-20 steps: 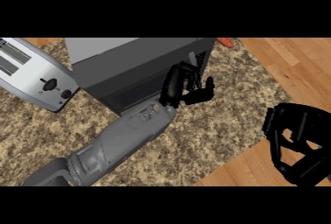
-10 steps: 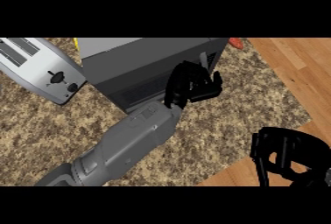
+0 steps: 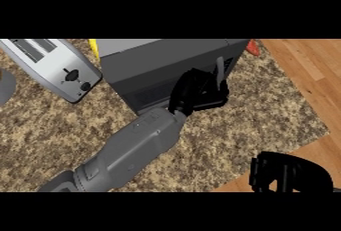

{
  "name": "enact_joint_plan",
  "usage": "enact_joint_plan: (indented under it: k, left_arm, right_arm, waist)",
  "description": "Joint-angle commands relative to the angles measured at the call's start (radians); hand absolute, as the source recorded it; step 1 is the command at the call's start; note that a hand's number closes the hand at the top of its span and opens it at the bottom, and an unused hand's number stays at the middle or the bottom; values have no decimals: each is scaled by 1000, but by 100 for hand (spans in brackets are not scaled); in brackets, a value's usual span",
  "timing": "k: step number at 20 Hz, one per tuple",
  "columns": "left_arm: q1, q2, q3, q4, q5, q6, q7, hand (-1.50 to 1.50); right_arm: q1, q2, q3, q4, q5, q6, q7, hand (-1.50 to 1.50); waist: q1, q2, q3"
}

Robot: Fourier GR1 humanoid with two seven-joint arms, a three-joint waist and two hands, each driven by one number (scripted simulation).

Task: Pick up the milk, place it into the microwave and close the microwave

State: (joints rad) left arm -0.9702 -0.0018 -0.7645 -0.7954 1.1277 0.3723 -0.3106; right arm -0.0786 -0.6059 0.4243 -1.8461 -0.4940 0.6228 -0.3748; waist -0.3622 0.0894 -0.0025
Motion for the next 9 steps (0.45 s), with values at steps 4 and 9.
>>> enact_joint_plan:
  k: [4, 9]
  left_arm:
    - [84, 36, 80, 140, 78, -77, -39, 150]
    - [89, 41, 73, 165, 99, -141, -60, 150]
  right_arm:
    - [72, 33, 41, -92, 35, -62, 7, 150]
    - [123, 54, 74, -142, 75, -107, 17, 150]
  waist:
    - [46, 0, -7]
    - [56, -4, -6]
